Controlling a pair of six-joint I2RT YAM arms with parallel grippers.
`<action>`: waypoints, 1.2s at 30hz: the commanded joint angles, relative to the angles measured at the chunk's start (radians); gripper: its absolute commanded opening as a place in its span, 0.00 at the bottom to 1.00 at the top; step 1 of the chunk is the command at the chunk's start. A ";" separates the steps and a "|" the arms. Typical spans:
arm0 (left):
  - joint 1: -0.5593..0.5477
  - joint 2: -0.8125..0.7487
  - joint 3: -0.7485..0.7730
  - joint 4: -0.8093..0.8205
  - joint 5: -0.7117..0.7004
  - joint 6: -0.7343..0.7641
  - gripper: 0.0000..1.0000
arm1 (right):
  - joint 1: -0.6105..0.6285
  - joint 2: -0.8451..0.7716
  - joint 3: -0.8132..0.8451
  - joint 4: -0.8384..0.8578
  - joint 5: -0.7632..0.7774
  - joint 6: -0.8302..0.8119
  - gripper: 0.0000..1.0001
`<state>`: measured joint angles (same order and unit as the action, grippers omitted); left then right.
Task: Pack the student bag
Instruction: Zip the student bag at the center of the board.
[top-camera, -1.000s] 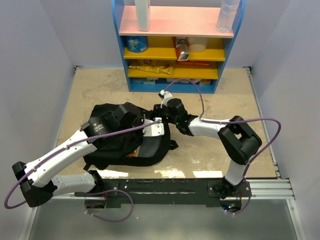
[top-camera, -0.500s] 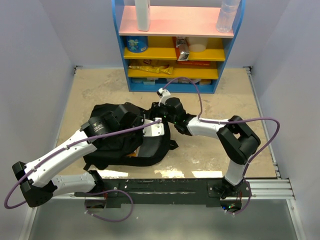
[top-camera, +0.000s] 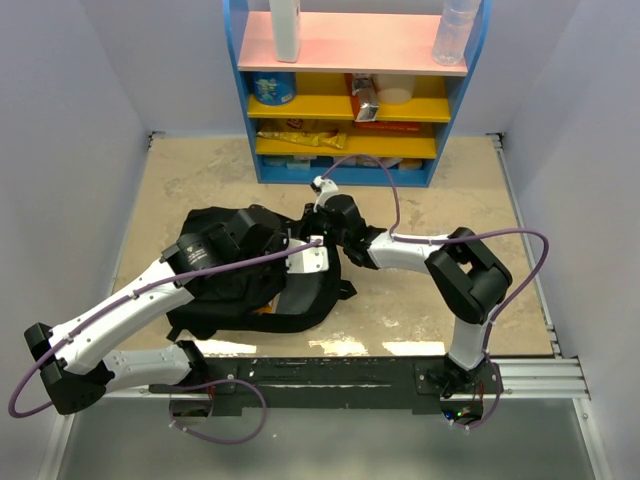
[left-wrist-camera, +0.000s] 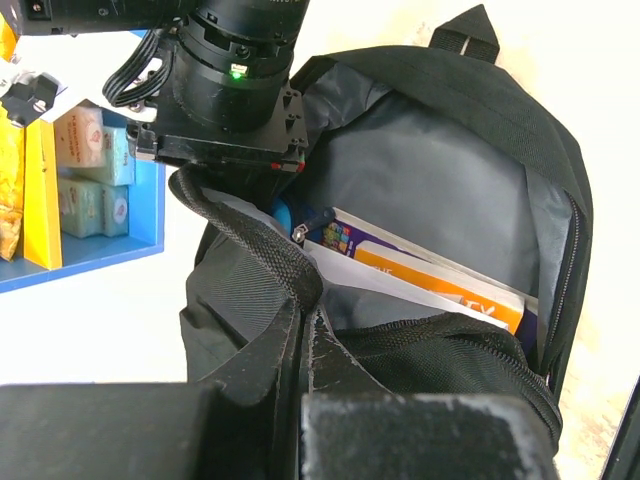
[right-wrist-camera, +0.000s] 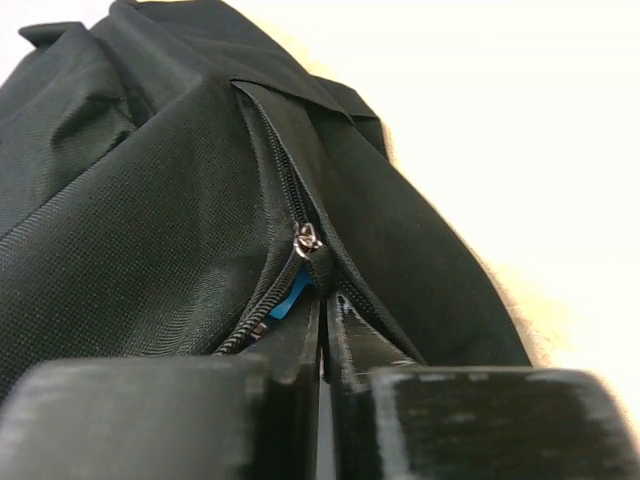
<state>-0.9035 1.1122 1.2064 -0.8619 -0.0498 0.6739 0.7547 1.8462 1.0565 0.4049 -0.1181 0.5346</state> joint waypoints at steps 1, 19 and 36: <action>0.000 -0.015 0.042 0.015 0.036 -0.011 0.00 | 0.003 -0.041 0.033 -0.001 0.046 -0.008 0.00; 0.292 0.018 0.104 0.182 0.060 0.090 1.00 | -0.057 -0.176 0.040 -0.207 0.020 -0.114 0.00; 0.541 0.505 0.298 0.055 0.658 0.503 1.00 | -0.057 -0.271 0.063 -0.285 0.023 -0.170 0.00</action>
<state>-0.3985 1.6478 1.4528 -0.8288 0.3923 1.0218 0.7048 1.6402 1.0565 0.0978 -0.0998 0.4000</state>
